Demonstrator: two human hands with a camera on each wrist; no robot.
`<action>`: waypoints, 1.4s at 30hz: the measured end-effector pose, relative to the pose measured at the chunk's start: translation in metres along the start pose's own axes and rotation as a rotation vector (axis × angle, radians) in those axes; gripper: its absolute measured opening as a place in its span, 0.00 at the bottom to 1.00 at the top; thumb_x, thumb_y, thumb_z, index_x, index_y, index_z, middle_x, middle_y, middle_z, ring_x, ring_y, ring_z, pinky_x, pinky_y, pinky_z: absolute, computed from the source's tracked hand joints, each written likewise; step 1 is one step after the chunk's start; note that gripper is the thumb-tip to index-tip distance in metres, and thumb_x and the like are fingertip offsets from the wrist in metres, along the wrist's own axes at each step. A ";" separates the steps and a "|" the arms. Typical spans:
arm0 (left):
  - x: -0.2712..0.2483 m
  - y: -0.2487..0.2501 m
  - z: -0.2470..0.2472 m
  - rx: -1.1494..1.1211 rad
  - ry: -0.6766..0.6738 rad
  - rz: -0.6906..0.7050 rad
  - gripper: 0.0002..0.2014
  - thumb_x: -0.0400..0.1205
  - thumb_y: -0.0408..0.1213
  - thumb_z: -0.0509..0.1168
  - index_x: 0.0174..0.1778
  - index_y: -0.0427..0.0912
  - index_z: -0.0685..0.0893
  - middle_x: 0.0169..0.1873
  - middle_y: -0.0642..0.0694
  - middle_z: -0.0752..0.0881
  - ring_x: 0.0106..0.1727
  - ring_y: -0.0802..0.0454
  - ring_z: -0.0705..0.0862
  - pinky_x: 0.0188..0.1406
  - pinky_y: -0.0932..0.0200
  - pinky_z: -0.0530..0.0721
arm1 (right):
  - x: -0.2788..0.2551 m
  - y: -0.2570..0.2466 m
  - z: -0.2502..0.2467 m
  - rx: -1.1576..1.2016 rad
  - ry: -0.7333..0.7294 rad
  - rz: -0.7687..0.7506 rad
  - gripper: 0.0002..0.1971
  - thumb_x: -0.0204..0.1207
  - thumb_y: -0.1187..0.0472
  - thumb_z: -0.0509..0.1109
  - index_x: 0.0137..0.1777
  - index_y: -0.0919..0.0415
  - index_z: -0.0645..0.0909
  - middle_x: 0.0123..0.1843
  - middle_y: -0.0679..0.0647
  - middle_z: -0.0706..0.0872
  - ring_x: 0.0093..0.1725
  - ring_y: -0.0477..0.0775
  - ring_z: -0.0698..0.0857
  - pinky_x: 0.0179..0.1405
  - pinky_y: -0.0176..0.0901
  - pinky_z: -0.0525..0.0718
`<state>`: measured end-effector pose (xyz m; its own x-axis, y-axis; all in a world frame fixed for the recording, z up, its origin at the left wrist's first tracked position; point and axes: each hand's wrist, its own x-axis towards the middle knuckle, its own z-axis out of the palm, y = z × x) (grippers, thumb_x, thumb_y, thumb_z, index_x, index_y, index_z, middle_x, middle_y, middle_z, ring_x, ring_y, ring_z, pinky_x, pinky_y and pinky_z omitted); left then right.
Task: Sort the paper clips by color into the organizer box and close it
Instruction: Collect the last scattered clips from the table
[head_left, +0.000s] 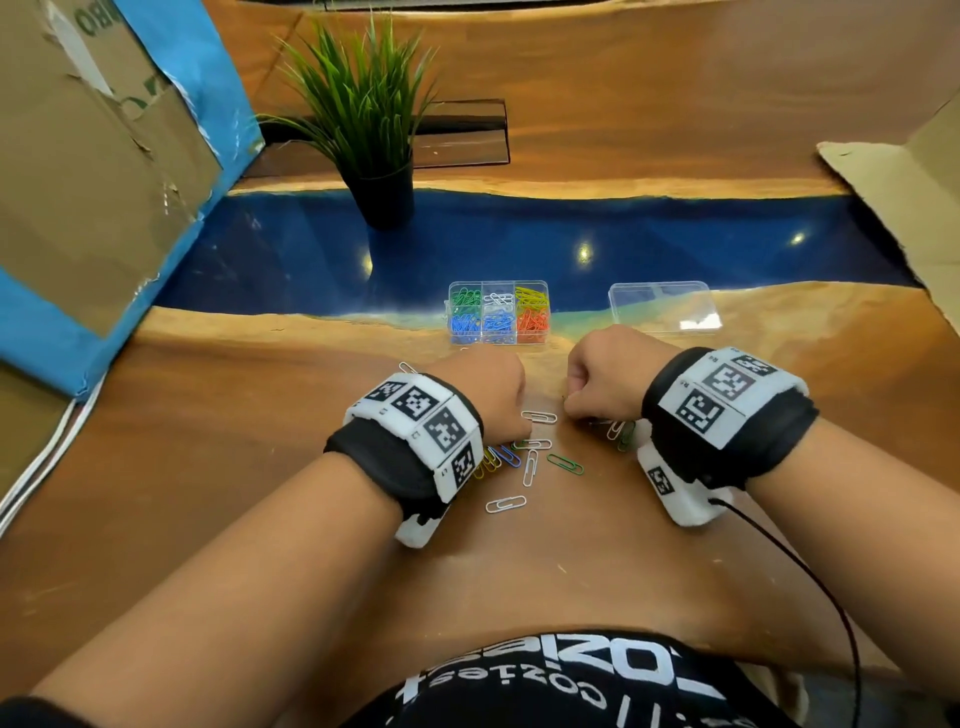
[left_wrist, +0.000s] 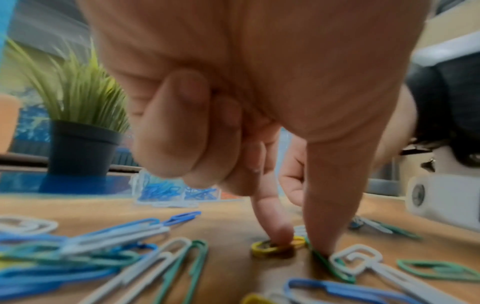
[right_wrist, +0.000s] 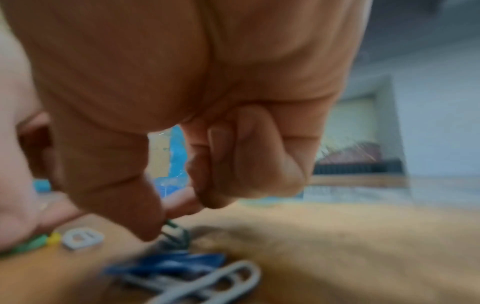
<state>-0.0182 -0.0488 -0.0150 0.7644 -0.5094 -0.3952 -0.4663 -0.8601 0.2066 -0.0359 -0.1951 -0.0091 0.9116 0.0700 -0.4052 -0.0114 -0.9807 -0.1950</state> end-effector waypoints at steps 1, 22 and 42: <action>0.000 0.000 0.000 0.010 0.011 -0.001 0.11 0.74 0.45 0.68 0.42 0.40 0.87 0.43 0.44 0.88 0.48 0.45 0.86 0.49 0.52 0.87 | 0.001 0.003 0.000 0.062 0.015 0.018 0.11 0.69 0.55 0.72 0.43 0.64 0.87 0.44 0.58 0.90 0.47 0.57 0.86 0.49 0.47 0.85; 0.001 -0.009 -0.002 0.013 0.021 0.000 0.09 0.72 0.45 0.72 0.29 0.49 0.80 0.29 0.55 0.79 0.41 0.50 0.84 0.37 0.59 0.81 | -0.030 0.003 0.021 0.393 -0.066 -0.021 0.05 0.71 0.57 0.73 0.36 0.56 0.86 0.32 0.46 0.84 0.34 0.44 0.80 0.40 0.38 0.79; 0.001 -0.016 -0.008 -1.054 0.041 -0.068 0.10 0.69 0.29 0.66 0.27 0.42 0.72 0.26 0.41 0.80 0.19 0.52 0.78 0.23 0.61 0.77 | -0.029 -0.007 0.018 0.237 -0.119 -0.013 0.09 0.74 0.54 0.66 0.36 0.58 0.78 0.36 0.55 0.85 0.36 0.55 0.80 0.37 0.43 0.78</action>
<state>-0.0070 -0.0358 -0.0116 0.7983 -0.4424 -0.4086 0.1858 -0.4646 0.8658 -0.0694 -0.1872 -0.0122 0.8576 0.1172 -0.5008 -0.1088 -0.9103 -0.3993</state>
